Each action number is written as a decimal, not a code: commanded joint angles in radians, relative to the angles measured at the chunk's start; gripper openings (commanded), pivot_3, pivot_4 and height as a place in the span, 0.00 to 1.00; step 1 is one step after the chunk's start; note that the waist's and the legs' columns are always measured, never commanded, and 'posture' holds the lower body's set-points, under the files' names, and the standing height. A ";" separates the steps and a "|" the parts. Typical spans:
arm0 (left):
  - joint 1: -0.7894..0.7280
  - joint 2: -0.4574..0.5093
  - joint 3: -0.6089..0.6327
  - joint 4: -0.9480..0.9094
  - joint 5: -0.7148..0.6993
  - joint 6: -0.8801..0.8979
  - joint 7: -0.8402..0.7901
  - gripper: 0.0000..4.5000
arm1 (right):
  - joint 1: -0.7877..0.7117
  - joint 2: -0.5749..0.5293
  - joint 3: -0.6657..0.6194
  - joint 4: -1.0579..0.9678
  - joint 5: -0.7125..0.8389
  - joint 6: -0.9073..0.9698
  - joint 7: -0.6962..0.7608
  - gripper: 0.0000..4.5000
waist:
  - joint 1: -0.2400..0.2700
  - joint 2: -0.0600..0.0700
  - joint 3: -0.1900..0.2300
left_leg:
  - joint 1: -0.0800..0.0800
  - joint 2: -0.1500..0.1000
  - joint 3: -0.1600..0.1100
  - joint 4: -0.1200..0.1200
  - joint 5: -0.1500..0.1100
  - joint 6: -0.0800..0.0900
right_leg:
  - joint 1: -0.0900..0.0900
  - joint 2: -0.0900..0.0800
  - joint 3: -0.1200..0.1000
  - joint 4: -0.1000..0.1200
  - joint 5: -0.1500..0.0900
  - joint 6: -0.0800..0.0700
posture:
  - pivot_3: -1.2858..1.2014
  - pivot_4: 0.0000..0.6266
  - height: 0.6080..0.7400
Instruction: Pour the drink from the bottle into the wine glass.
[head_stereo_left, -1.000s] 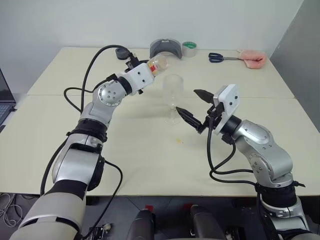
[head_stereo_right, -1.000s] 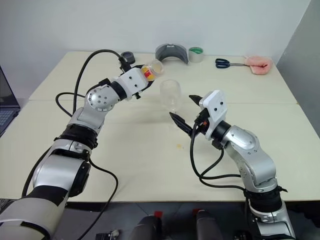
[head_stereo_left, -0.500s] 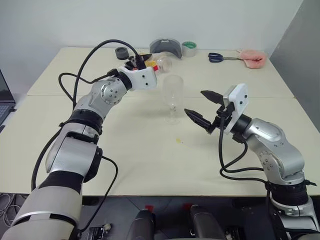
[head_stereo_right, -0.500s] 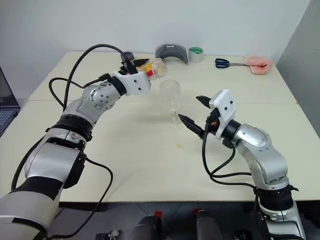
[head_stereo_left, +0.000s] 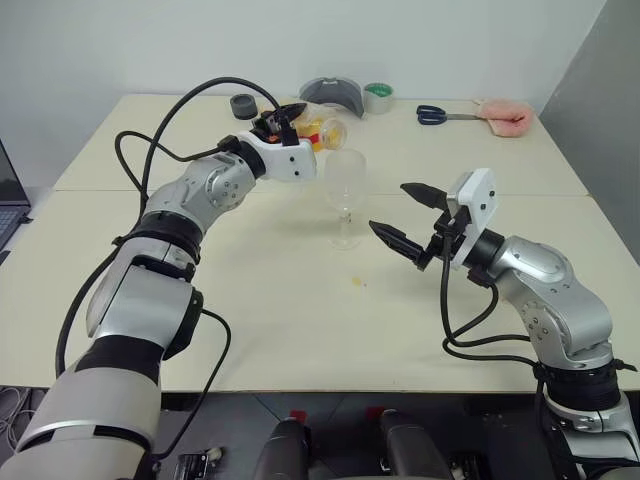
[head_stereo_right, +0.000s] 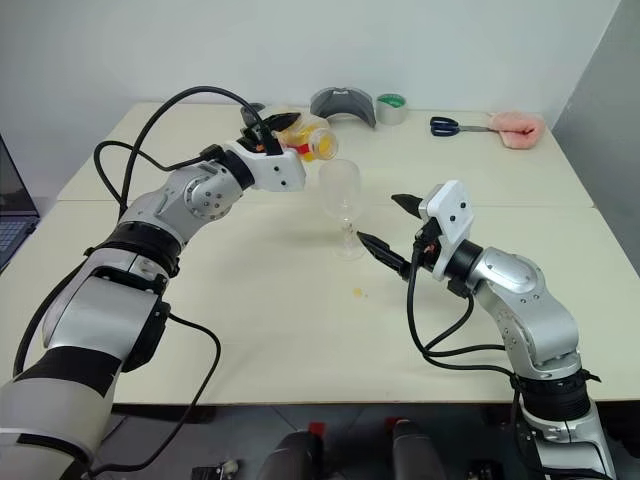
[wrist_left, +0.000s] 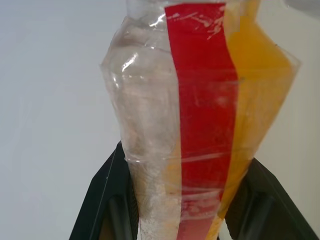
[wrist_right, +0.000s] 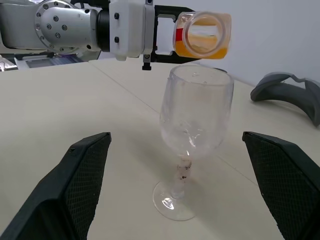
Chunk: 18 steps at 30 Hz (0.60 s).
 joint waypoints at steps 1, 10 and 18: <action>-0.056 0.023 -0.007 -0.019 0.018 -0.022 0.060 0.38 | -0.017 0.000 -0.011 -0.028 0.012 -0.008 0.000 1.00 | 0.000 0.000 0.000 | 0.000 0.000 0.000 0.000 0.000 0.000 | 0.000 0.000 0.000 0.000 0.000 0.000 | 0.52 0.24 1.00; -0.079 0.033 -0.027 -0.009 0.049 -0.020 0.103 0.38 | -0.006 0.020 -0.008 -0.029 0.009 -0.027 -0.004 1.00 | 0.000 0.000 0.000 | 0.000 0.000 0.000 0.000 0.000 0.000 | 0.000 0.000 0.000 0.000 0.000 0.000 | 0.52 0.24 1.00; -0.097 0.036 -0.042 0.002 0.071 -0.013 0.133 0.38 | 0.005 0.030 0.000 -0.039 0.008 -0.027 0.001 1.00 | 0.000 0.000 0.000 | 0.000 0.000 0.000 0.000 0.000 0.000 | 0.000 0.000 0.000 0.000 0.000 0.000 | 0.52 0.24 1.00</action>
